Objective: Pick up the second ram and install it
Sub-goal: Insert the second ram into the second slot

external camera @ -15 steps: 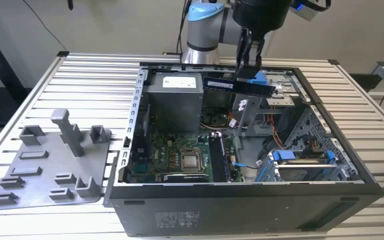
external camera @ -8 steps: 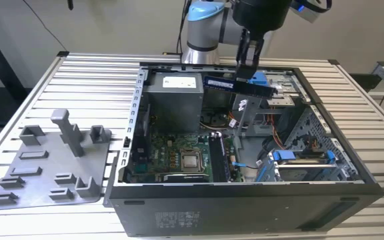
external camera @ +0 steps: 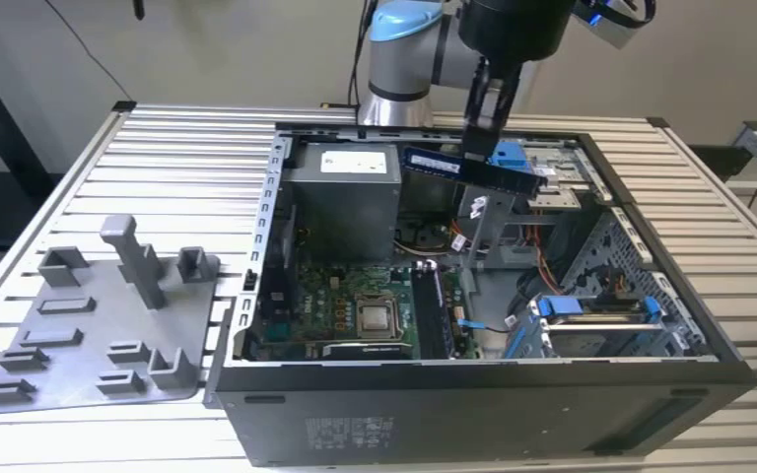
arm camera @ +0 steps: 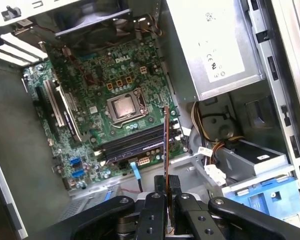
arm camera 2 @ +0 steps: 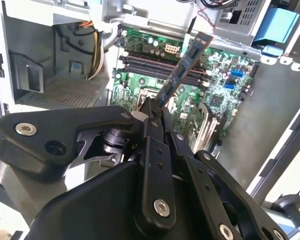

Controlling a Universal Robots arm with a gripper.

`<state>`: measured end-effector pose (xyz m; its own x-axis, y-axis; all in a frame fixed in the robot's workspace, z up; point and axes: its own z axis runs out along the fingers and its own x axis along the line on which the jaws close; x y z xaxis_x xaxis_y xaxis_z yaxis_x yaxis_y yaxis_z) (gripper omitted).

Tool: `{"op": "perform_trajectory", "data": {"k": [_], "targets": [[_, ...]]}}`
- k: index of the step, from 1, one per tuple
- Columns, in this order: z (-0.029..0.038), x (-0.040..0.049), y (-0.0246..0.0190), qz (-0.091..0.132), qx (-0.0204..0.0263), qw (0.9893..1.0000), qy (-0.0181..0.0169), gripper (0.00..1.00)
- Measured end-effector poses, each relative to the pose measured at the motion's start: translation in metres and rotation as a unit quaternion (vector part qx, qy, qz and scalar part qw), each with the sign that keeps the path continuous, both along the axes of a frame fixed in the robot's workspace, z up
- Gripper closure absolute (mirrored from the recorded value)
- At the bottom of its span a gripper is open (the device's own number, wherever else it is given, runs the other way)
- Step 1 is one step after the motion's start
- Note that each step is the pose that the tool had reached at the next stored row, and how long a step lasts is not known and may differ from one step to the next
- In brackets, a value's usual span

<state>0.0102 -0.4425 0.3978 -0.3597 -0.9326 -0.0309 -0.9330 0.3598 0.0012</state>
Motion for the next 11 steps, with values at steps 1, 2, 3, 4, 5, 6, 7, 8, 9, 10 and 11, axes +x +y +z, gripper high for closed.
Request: {"op": "perform_trajectory", "data": {"k": [1,2,3,4,5,6,7,8,9,10,11], "targets": [[0.0,0.0,0.0,-0.005,0.0,1.0,0.0,0.86],[0.0,0.0,0.0,-0.009,0.0,1.0,0.0,0.86],[0.0,0.0,0.0,-0.014,0.0,0.9999,0.0,0.86],[0.0,0.0,0.0,-0.018,0.0,0.9998,0.0,0.86],[0.0,0.0,0.0,-0.023,0.0,0.9997,0.0,0.86],[0.0,0.0,0.0,-0.027,0.0,0.9996,0.0,0.86],[0.0,0.0,0.0,-0.032,0.0,0.9995,0.0,0.86],[0.0,0.0,0.0,-0.036,0.0,0.9993,0.0,0.86],[0.0,0.0,0.0,-0.04,0.0,0.9992,0.0,0.86],[0.0,0.0,0.0,-0.045,0.0,0.999,0.0,0.86],[0.0,0.0,0.0,-0.049,0.0,0.9988,0.0,0.86]]}}
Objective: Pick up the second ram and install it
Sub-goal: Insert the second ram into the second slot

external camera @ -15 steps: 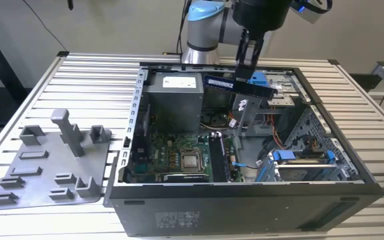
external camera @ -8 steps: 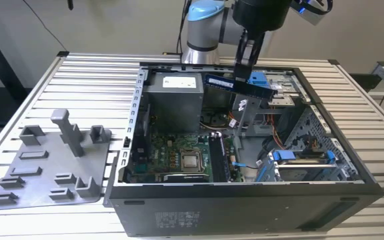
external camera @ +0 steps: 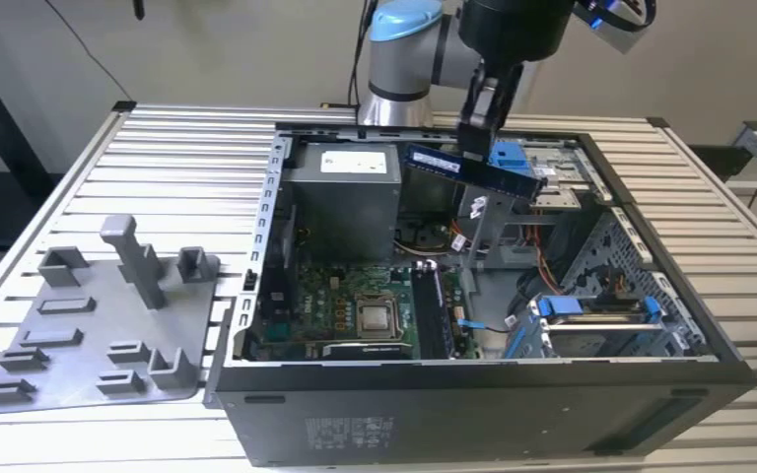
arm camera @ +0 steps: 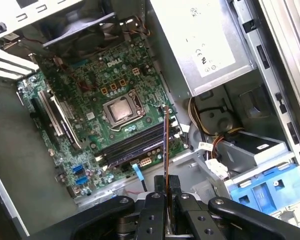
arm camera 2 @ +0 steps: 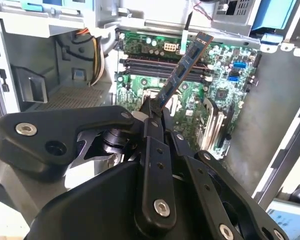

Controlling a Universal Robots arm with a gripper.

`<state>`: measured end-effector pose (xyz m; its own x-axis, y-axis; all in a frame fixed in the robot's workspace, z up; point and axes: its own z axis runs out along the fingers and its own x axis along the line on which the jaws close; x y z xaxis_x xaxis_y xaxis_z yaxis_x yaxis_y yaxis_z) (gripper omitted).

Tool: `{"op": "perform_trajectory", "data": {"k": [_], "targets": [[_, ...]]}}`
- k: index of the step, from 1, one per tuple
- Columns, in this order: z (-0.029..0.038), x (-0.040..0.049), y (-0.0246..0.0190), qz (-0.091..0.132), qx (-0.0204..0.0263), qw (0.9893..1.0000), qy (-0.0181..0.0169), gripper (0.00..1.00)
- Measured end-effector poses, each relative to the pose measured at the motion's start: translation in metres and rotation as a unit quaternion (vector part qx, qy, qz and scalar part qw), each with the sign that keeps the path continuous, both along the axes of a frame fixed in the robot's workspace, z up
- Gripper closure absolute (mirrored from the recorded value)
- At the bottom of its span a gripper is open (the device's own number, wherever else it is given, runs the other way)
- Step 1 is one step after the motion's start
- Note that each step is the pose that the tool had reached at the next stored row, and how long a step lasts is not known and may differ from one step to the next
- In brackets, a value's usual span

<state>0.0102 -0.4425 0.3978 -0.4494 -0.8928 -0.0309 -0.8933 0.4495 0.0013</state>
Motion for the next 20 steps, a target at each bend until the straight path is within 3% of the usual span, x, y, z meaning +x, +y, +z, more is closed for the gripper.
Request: {"op": "perform_trajectory", "data": {"k": [10,20], "targets": [[0.0,0.0,0.0,-0.047,0.0,0.9989,0.0,0.86],[0.0,0.0,0.0,-0.091,0.0,0.9959,0.0,0.86]]}}
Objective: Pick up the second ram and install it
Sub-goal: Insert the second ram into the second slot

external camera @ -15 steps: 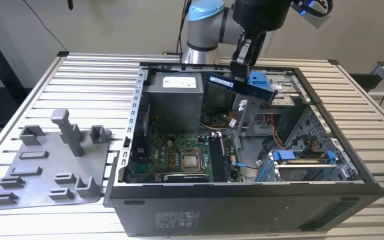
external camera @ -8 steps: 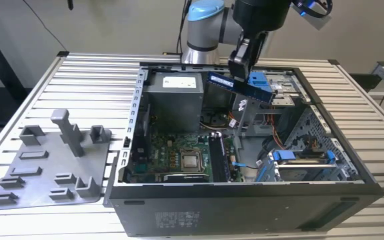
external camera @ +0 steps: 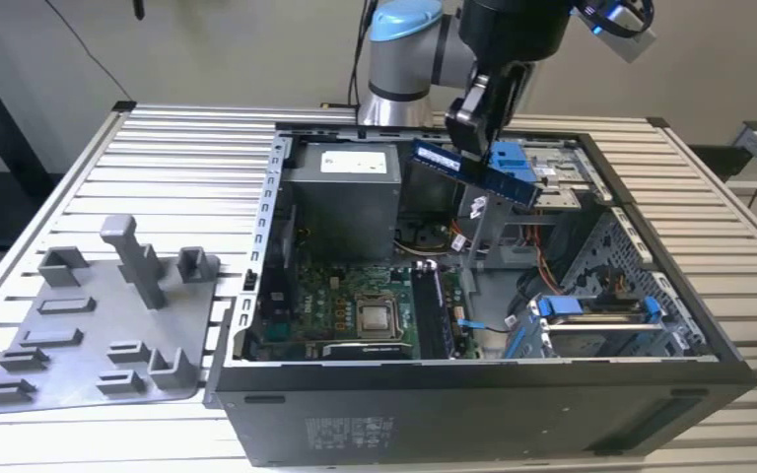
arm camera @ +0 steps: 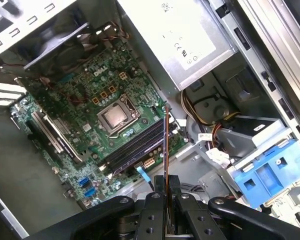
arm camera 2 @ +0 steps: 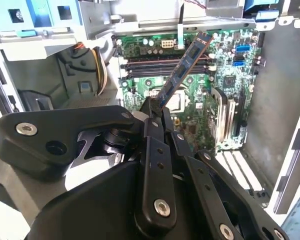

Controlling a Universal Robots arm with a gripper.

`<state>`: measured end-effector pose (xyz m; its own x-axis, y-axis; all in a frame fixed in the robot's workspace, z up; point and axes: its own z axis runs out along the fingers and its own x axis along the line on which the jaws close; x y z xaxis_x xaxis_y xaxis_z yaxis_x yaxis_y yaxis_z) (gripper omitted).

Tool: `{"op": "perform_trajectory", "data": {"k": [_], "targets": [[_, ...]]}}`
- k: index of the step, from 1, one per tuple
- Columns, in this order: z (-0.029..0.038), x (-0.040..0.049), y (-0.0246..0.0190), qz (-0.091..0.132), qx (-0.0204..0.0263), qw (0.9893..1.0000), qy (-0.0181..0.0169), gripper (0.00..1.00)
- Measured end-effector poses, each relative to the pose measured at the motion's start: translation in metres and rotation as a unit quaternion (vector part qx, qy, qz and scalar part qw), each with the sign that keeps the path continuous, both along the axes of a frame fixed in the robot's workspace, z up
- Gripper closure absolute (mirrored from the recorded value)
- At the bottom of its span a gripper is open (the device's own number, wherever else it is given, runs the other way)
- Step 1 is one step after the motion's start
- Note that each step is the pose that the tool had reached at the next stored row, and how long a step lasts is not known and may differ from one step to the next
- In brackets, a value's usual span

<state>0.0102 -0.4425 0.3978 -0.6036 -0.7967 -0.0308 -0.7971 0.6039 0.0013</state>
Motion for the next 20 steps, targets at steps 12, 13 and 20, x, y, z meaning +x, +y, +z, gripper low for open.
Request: {"op": "perform_trajectory", "data": {"k": [12,13,20], "targets": [[0.0,0.0,0.0,-0.05,0.0,0.9988,0.0,0.86],[0.0,0.0,0.0,-0.054,0.0,0.9986,0.0,0.86],[0.0,0.0,0.0,-0.081,0.0,0.9967,0.0,0.86]]}}
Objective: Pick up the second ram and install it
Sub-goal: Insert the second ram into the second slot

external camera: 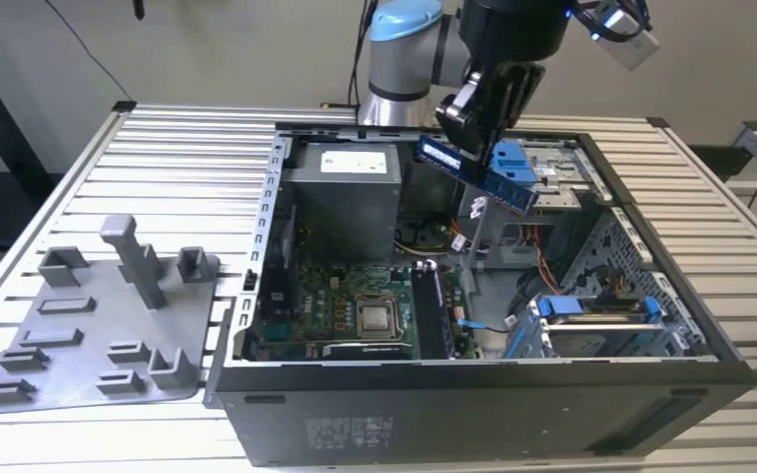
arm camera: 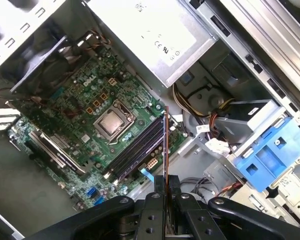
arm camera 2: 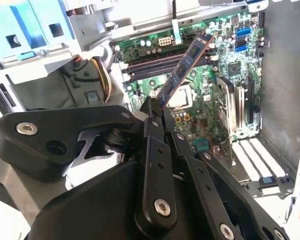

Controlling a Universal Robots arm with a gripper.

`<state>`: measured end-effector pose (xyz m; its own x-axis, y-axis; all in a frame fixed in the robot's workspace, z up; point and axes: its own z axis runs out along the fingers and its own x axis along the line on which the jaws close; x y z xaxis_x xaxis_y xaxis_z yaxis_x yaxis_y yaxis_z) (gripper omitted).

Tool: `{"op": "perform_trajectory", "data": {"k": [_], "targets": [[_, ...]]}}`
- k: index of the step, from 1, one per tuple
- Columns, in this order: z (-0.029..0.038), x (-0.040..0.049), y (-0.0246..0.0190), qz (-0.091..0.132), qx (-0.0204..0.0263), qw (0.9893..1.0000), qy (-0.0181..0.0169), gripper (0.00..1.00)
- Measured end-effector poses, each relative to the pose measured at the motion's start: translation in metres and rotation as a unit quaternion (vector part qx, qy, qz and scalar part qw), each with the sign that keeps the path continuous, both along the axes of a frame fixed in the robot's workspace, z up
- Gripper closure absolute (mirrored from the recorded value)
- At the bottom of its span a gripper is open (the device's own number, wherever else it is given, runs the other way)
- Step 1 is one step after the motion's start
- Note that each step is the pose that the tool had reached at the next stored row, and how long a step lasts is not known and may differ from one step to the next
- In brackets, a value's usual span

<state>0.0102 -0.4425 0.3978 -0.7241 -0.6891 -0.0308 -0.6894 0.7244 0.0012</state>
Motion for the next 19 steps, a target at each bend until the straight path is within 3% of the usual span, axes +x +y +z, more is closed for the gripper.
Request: {"op": "perform_trajectory", "data": {"k": [12,15,19], "targets": [[0.0,0.0,0.0,-0.047,0.0,0.9989,0.0,0.86],[-0.0001,0.0,0.0,-0.063,0.0,0.998,0.0,0.86],[-0.0001,0.0,0.0,-0.091,0.0,0.9959,0.0,0.86]]}}
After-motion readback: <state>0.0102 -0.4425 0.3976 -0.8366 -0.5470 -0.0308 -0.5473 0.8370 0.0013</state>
